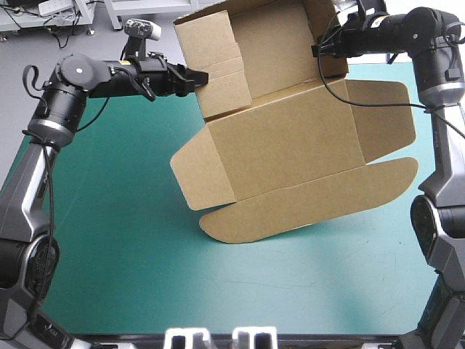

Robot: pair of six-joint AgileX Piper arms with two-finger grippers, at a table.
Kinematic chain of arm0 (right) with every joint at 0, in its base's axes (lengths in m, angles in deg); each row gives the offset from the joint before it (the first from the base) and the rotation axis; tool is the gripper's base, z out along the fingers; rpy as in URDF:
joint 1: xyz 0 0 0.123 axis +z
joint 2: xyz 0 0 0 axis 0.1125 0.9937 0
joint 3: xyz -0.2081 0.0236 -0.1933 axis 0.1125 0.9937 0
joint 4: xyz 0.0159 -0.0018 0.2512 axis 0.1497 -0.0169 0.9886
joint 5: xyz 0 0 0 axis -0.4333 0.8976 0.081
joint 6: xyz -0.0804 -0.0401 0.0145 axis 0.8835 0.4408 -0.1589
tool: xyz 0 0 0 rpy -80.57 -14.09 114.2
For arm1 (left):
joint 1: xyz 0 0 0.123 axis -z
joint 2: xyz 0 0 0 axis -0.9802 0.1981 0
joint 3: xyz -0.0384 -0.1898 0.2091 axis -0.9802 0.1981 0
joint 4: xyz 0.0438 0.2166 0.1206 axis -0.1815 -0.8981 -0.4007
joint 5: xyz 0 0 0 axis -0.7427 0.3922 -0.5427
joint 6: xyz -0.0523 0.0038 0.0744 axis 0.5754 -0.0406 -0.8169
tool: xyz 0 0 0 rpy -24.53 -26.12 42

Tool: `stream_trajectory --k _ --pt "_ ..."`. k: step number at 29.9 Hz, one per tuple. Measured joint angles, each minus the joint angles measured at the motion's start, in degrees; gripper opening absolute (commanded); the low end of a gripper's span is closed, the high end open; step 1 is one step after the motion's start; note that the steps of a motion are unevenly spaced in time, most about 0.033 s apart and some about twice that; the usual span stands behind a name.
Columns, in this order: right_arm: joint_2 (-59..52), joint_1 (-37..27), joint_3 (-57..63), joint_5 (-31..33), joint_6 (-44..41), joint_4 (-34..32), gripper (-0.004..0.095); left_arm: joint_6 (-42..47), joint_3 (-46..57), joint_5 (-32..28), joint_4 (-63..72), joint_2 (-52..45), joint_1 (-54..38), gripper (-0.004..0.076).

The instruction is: Fold the box

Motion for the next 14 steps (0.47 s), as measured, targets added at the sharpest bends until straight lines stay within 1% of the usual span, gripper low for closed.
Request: stream_trajectory --k 5,7,9,11,14 --pt "0.0 0.0 0.1 -0.3 -1.1 0.4 -0.0018 11.1 0.0 -11.9 -11.4 0.0 4.9 0.0403" --pt "0.0 0.0 0.1 -0.5 -1.5 1.3 -0.0019 16.1 0.0 -14.9 -16.1 -0.1 6.4 0.0402" --pt "0.0 -0.1 0.1 -0.5 -1.5 2.0 -0.0019 21.5 0.0 -16.5 -21.9 -0.2 7.9 0.0401" --pt "0.1 -0.1 0.1 -0.2 -1.5 2.6 -0.0018 26.8 0.0 -16.8 -27.6 -0.2 9.1 0.0396" --pt "0.3 -0.1 0.1 0.4 -1.5 3.7 -0.0018 35.7 0.0 -16.6 -37.4 -0.3 11.0 0.0342"
